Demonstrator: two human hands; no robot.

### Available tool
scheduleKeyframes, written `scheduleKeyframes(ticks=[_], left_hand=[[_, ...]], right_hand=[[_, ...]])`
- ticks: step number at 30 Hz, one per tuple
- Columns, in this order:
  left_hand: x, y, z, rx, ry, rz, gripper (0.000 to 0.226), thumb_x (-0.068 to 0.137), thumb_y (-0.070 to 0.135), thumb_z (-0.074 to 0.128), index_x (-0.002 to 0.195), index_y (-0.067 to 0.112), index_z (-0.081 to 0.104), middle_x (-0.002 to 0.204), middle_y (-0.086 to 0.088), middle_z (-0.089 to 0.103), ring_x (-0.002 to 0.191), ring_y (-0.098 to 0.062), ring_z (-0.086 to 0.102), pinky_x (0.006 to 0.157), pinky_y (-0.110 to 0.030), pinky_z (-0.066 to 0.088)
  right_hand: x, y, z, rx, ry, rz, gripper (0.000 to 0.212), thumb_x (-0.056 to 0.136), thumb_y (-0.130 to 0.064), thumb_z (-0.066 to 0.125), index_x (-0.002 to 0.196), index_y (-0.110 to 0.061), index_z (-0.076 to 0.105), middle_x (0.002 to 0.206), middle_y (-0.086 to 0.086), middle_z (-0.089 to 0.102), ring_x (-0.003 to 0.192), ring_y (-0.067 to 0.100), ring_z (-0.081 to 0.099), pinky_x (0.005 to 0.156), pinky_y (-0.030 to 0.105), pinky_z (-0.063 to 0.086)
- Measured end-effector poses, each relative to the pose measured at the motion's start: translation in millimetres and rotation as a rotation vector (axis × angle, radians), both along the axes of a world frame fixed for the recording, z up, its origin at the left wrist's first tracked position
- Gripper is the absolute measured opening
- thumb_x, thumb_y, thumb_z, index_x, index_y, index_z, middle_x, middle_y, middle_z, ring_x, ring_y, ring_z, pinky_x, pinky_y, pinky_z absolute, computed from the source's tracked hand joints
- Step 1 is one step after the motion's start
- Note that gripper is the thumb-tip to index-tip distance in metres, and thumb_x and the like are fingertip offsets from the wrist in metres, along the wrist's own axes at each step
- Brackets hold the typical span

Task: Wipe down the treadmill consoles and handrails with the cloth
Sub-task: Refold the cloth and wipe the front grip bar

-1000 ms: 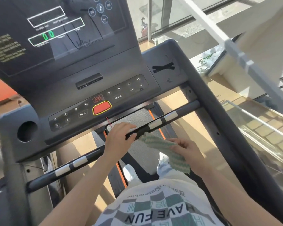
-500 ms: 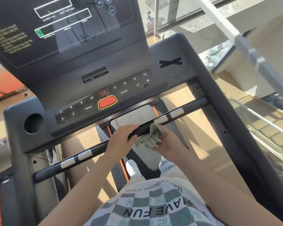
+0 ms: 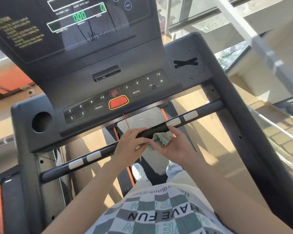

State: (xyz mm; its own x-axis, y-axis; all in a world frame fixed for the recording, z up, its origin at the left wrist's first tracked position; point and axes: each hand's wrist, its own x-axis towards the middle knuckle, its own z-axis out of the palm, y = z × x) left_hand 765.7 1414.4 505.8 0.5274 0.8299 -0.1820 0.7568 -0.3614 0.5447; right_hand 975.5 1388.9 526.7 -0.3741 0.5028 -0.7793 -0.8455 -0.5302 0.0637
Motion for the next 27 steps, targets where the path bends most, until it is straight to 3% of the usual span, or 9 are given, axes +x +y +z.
scheduleKeyframes(ticks=[6,12,17,20,27], left_hand=[[-12,-2,4,-0.08,-0.088,0.024,0.033,0.093,0.014,0.069,0.115,0.037,0.075,0.148,0.01,0.053,0.13,-0.016,0.049,0.106,-0.047,0.045],[-12,-5,14,-0.083,-0.02,0.168,0.045,0.099,0.014,0.061,0.141,0.027,0.057,0.141,0.011,0.059,0.129,-0.012,0.052,0.113,-0.043,0.044],[-13,-5,15,-0.124,-0.008,0.167,0.047,0.098,0.012,0.06,0.143,0.025,0.057,0.143,0.009,0.058,0.131,-0.014,0.049,0.113,-0.042,0.043],[-16,-6,14,-0.142,-0.008,0.146,0.053,0.096,0.008,0.06,0.146,0.026,0.054,0.147,0.009,0.055,0.134,-0.015,0.045,0.116,-0.04,0.038],[-17,-7,14,-0.167,0.004,0.157,0.062,0.091,0.002,0.06,0.147,0.028,0.052,0.149,0.01,0.052,0.138,-0.014,0.042,0.118,-0.041,0.037]], right_hand=[[9,-9,-7,-0.008,-0.071,-0.097,0.044,0.098,-0.035,0.061,0.126,-0.001,0.059,0.128,0.027,0.063,0.124,0.044,0.057,0.108,0.055,0.043],[21,-8,-14,0.014,-0.12,-0.259,0.045,0.096,-0.036,0.06,0.131,-0.008,0.059,0.128,0.023,0.065,0.123,0.042,0.058,0.111,0.057,0.039],[-16,-10,-18,0.104,-0.033,-0.11,0.056,0.095,-0.045,0.059,0.135,-0.006,0.057,0.142,0.023,0.054,0.133,0.042,0.051,0.113,0.059,0.035],[-38,-11,-19,0.109,0.03,-0.052,0.056,0.094,-0.047,0.059,0.128,-0.003,0.06,0.138,0.024,0.058,0.131,0.041,0.052,0.113,0.06,0.035],[-23,-9,-23,0.088,0.09,-0.147,0.075,0.09,-0.053,0.064,0.145,-0.006,0.046,0.143,0.026,0.053,0.131,0.047,0.05,0.111,0.065,0.033]])
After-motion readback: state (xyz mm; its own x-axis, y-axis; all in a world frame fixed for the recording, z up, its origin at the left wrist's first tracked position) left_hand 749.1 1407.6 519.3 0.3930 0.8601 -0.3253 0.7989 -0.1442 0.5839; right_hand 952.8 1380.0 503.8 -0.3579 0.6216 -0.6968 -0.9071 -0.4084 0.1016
